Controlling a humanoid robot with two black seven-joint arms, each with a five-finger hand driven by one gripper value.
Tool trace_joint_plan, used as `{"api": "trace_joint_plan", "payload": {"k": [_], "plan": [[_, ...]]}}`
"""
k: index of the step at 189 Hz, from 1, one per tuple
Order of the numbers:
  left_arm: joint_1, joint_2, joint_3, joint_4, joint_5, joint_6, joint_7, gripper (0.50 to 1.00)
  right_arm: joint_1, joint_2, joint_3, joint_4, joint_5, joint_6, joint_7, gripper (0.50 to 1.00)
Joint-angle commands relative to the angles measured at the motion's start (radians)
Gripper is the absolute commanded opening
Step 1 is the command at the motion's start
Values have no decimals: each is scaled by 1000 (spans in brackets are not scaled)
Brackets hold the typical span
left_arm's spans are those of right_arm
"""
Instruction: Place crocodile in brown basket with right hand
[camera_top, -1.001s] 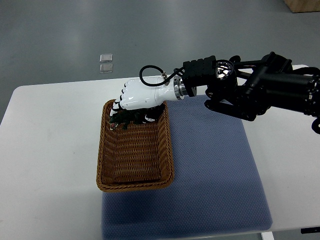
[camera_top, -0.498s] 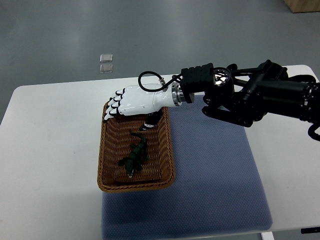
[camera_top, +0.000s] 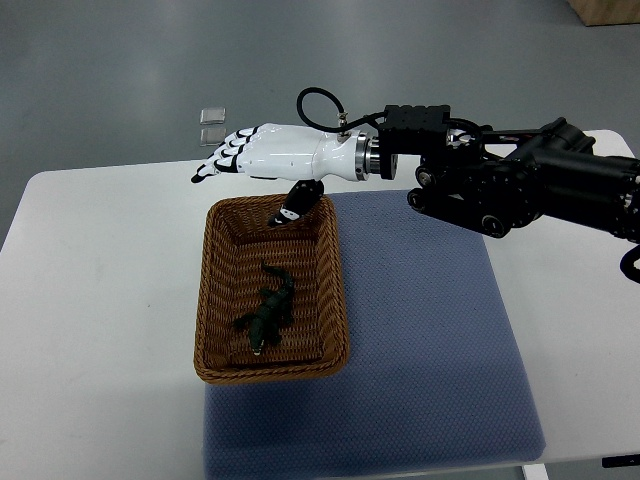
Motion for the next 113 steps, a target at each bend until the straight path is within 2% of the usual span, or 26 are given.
{"api": "trace_joint_plan", "payload": {"k": [1, 51, 63, 86, 113], "plan": [[0, 0, 0, 0, 0, 0, -2, 1000, -31, -26, 57, 0, 30, 9, 0, 905], [0, 0, 0, 0, 0, 0, 0, 1000, -127, -103, 189, 0, 128, 73, 0, 907], [0, 0, 0, 0, 0, 0, 0, 1000, -147, -127, 232, 2, 176, 116, 0, 909], [0, 0, 0, 1, 0, 0, 0, 1000, -166, -183, 304, 0, 296, 251, 0, 919], [0, 0, 2, 2, 0, 0, 0, 1000, -207, -230, 324, -9, 363, 276, 0, 926]]}}
